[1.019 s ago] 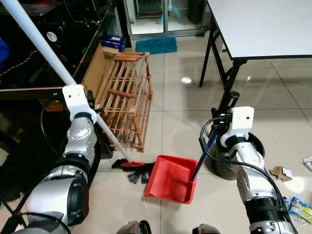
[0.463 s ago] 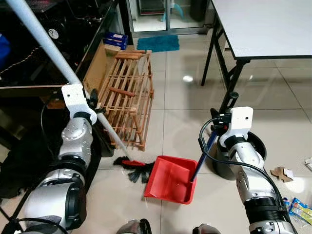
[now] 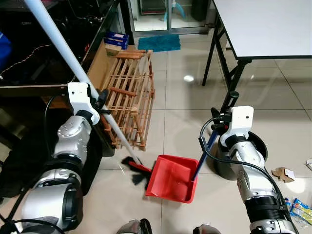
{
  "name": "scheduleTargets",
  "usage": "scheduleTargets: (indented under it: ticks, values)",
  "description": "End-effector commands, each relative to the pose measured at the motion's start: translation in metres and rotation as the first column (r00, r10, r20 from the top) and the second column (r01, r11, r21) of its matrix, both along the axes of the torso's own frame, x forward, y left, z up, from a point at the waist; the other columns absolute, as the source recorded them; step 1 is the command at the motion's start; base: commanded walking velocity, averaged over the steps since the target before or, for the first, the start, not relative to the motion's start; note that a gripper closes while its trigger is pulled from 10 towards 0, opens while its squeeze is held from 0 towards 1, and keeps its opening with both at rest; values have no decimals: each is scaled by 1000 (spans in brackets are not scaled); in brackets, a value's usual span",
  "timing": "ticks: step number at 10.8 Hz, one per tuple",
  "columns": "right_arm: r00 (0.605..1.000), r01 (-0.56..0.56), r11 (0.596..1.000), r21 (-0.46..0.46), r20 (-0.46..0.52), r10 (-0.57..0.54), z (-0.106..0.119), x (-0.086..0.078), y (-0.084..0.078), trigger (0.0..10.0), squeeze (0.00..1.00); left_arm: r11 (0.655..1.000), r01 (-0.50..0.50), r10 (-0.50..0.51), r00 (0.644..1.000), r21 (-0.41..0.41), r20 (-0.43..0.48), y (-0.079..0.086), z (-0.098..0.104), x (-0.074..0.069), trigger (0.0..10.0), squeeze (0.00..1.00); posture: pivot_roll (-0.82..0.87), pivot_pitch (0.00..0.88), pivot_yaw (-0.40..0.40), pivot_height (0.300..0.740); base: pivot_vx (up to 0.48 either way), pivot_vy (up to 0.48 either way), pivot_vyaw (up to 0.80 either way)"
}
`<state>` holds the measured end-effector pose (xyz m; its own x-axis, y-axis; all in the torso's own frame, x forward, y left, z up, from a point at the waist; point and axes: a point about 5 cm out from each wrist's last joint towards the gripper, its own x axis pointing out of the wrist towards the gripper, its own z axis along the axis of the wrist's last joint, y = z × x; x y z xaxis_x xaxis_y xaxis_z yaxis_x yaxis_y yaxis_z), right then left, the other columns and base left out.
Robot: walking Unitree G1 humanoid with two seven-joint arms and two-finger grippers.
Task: Sweep floor
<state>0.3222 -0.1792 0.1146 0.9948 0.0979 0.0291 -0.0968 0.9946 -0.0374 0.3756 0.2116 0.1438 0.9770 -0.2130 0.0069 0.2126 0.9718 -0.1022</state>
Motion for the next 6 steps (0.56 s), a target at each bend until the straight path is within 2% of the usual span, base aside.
scheduleTargets:
  ticks: [1,2,4,6]
  values:
    - [999,-16,1000,9,32,15,8,4,2,10000,0,996,82,-84,995,-45,-61,-6,-10,-3,196,0,-201,105,96,740,0,0,0]
    - [999,-16,1000,8,32,16,8,4,2,10000,0,992,119,-121,990,-42,-65,-7,-10,-4,196,0,-201,103,95,740,0,0,0]
    - [999,-21,1000,5,35,20,9,5,3,10000,0,982,187,-189,979,-29,-77,3,-1,-4,0,0,-201,101,93,740,0,0,0]
    - [999,-21,1000,1,35,21,9,5,2,10000,0,966,257,-257,961,-20,-102,7,2,-5,0,0,-203,98,91,740,0,0,0]
